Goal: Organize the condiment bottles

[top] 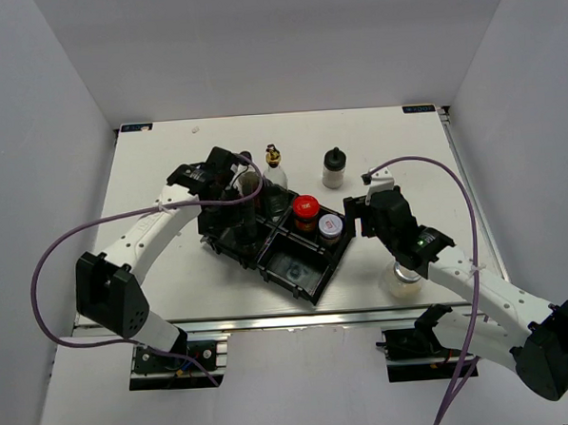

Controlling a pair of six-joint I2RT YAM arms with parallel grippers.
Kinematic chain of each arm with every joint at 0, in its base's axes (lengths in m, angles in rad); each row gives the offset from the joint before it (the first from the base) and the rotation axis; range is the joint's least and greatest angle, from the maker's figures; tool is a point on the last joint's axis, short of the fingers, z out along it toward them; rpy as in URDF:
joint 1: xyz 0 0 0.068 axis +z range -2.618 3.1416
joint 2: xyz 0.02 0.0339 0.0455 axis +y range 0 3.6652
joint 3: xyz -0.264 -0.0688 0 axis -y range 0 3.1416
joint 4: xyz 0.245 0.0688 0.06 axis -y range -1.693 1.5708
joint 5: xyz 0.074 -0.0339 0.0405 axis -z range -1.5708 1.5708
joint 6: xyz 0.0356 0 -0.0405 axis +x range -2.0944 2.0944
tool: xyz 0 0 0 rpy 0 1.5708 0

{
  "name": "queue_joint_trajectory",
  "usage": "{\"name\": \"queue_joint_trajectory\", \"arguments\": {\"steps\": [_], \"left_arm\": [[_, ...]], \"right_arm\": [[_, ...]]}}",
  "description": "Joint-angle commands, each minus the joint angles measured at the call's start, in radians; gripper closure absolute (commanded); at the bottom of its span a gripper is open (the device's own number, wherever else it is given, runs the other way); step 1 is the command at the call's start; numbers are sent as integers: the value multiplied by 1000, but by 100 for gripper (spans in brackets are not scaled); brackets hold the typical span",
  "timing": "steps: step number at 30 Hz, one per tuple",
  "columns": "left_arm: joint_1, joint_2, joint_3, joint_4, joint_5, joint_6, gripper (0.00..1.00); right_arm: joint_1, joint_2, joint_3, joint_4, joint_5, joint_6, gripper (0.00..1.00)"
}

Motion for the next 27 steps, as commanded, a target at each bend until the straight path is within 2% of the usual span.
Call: {"name": "queue_joint_trajectory", "arguments": {"steps": [1,7,9,12,15,19,23,27], "left_arm": [[-1,-70,-11,-9,-68,-19,2],[-1,-171,-29,-11,-232,-77,2],[-1,-190,-20,-32,-306,-138,2],[-1,-234,-29,-29,-549,-270,2],[6,-326,-78,7,-683,-383,2],[35,-403,-142,142,-723,-387,2],[99,-425,-210,247,-665,-347,2],[144,-405,-244,308,-617,-333,2]], "right_arm": [[-6,7,51,21,29,20,11],[-21,57,111,58,62,43,11],[-45,116,145,64,76,54,11],[-94,232,241,75,18,69,11],[-134,364,381,89,-14,51,11],[-168,519,488,98,-48,31,11],[-199,654,615,106,-114,11,11],[-208,810,744,80,-99,0,11]]}}
